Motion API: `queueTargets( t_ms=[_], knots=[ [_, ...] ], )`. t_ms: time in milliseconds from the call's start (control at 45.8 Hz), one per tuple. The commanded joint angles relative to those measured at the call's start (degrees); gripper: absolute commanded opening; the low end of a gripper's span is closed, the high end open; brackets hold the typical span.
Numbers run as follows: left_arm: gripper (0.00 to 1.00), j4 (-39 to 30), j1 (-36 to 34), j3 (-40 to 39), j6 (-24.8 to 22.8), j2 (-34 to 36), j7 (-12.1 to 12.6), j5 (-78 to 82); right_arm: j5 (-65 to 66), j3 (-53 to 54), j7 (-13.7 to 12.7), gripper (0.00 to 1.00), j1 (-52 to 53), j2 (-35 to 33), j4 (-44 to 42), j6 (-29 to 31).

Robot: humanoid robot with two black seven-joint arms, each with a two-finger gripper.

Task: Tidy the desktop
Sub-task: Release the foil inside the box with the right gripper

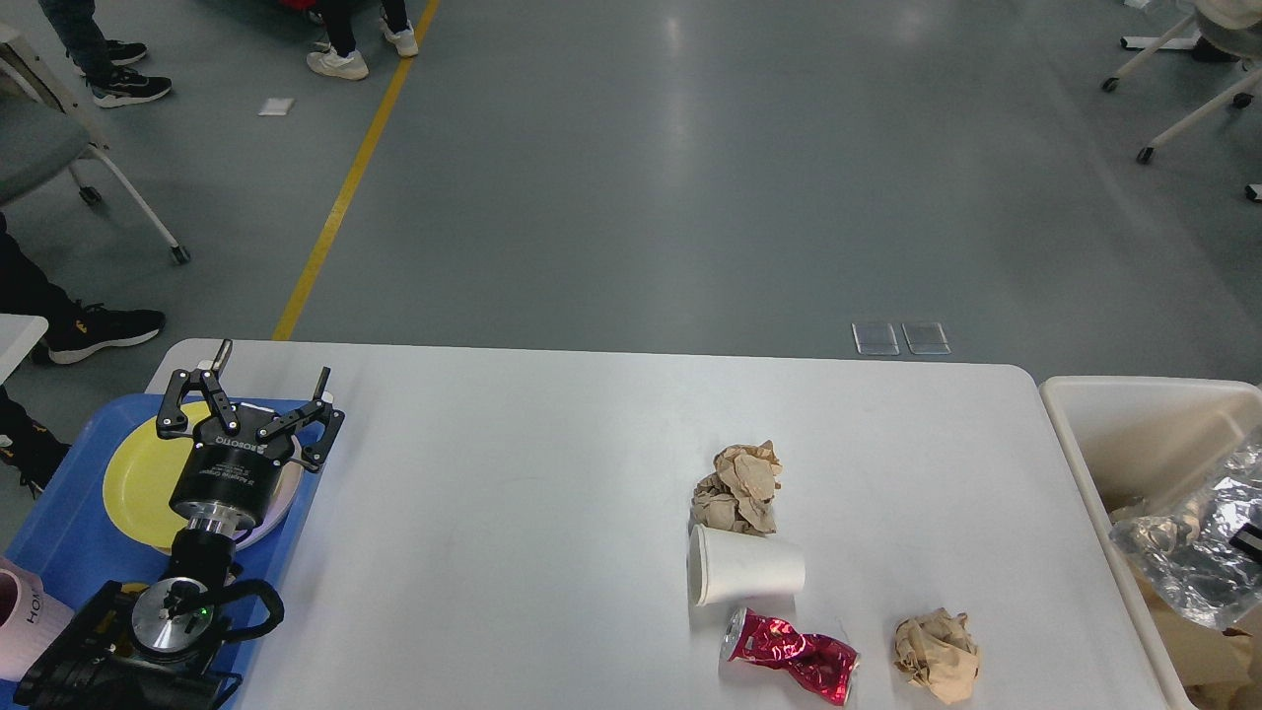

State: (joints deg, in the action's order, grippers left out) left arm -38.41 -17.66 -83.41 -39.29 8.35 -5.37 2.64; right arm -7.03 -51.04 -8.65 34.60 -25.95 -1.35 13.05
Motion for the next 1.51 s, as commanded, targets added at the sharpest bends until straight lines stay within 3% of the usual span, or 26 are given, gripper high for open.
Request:
queueTargets(
  t_ms=[0,393,415,502,568,895,1005,1201,1485],
  knots=[
    [0.97,0.0,-0.01,0.0,0.0,0.0,0.01,0.0,0.0,1.29,-0.06,0.0,-2.17,1.08,-0.06,-3.72],
    [0.97,0.0,-0.01,0.0,0.0,0.0,0.01,0.0,0.0,2.08,-0.06,0.0,-5.33,1.17,0.55,-4.52],
    [0.97,0.0,-0.01,0.0,0.0,0.0,0.01,0.0,0.0,2.08,-0.06,0.04,-5.33,1.17,0.55,-4.69],
    [0.97,0.0,-0.01,0.0,0.0,0.0,0.01,0.0,0.0,2.08,0.12,0.73,-5.33,1.25,0.55,-6.71],
    [0.97,0.0,-0.01,0.0,0.0,0.0,0.01,0.0,0.0,2.0,0.21,0.99,-5.42,1.87,0.64,-9.0],
    [0.97,0.0,-0.09,0.0,0.0,0.0,0.01,0.0,0.09,2.0,0.12,1.0,-3.32,1.08,5.03,-9.18],
    [0.97,0.0,-0.01,0.0,0.0,0.0,0.01,0.0,1.14,1.39,0.12,1.0,2.04,-3.48,11.43,-7.95],
    [0.97,0.0,-0.09,0.0,0.0,-0.09,0.01,0.0,11.94,-6.78,-0.32,1.0,21.36,-8.41,31.82,-3.83],
    [0.97,0.0,-0.01,0.0,0.0,-0.09,0.01,0.0,12.83,-19.18,-0.41,1.0,53.88,-4.73,54.15,13.74]
  ],
)
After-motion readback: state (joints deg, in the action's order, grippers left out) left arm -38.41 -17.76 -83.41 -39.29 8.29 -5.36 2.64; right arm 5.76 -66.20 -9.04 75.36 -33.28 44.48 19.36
